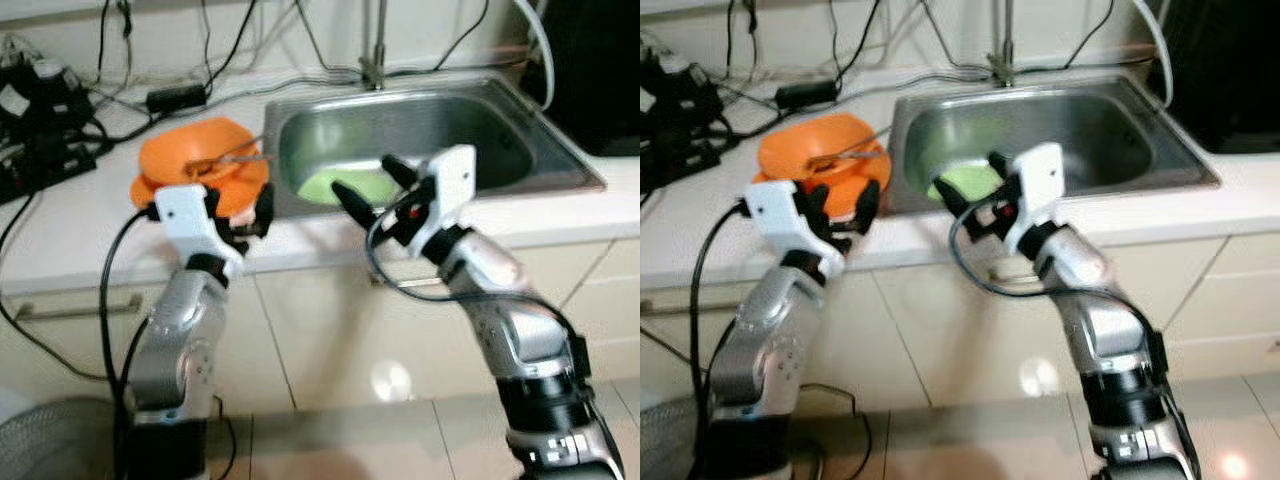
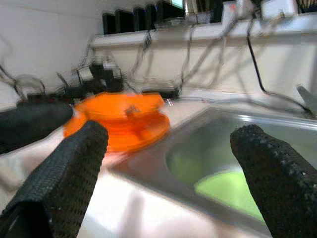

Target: Kitchen organization

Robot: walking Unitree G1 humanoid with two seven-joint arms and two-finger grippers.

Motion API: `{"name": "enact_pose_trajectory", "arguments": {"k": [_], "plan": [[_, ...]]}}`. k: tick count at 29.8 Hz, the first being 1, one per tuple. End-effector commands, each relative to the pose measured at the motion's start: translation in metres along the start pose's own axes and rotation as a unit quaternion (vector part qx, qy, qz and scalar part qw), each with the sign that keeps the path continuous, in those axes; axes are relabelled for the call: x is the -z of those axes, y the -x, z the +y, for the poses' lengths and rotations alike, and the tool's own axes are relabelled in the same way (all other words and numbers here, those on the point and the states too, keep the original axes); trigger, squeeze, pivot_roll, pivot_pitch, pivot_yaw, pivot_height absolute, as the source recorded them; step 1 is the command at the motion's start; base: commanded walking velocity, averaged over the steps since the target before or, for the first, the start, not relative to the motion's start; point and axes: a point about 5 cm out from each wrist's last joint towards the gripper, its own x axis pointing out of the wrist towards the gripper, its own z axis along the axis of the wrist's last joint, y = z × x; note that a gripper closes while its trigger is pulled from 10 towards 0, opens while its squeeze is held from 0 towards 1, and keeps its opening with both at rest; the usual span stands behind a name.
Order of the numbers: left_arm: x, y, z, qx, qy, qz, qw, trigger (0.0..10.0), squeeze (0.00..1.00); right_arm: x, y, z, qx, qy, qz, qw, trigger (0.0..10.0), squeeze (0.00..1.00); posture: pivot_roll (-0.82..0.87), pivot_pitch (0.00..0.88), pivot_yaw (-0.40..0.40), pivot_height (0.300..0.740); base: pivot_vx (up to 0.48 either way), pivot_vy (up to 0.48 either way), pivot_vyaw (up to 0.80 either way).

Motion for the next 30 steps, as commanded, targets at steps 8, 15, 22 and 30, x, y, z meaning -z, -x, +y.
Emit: {"name": "enact_pose_trajectory", "arguments": {"k": [8,15,22,30], "plan": [[-0.009,-0.001,0.003,-0.018,-0.012,-0.024,0.999,10.0,0.0,-0.004,-0.001,0.004,-0.012,0.011,-0.01,1.0,10.0,0.0,-0.11,0.0,0.113,0.74,0.0,0.0,0.4],[-0.015,-0.002,0.01,-0.044,-0.031,-0.037,0.998,10.0,0.0,-0.005,0.0,0.004,-0.011,0.011,-0.011,1.0,10.0,0.0,-0.11,0.0,0.111,0.74,0.0,0.0,0.8],[-0.021,-0.003,0.011,-0.038,-0.031,-0.048,0.998,10.0,0.0,-0.007,-0.002,0.003,-0.002,0.004,-0.015,1.0,10.0,0.0,-0.11,0.0,0.112,0.74,0.0,0.0,0.3],[-0.022,-0.005,0.01,-0.035,-0.028,-0.048,0.998,10.0,0.0,-0.009,-0.002,0.001,0.01,-0.008,-0.018,1.0,10.0,0.0,-0.11,0.0,0.115,0.74,0.0,0.0,-0.27]]}}
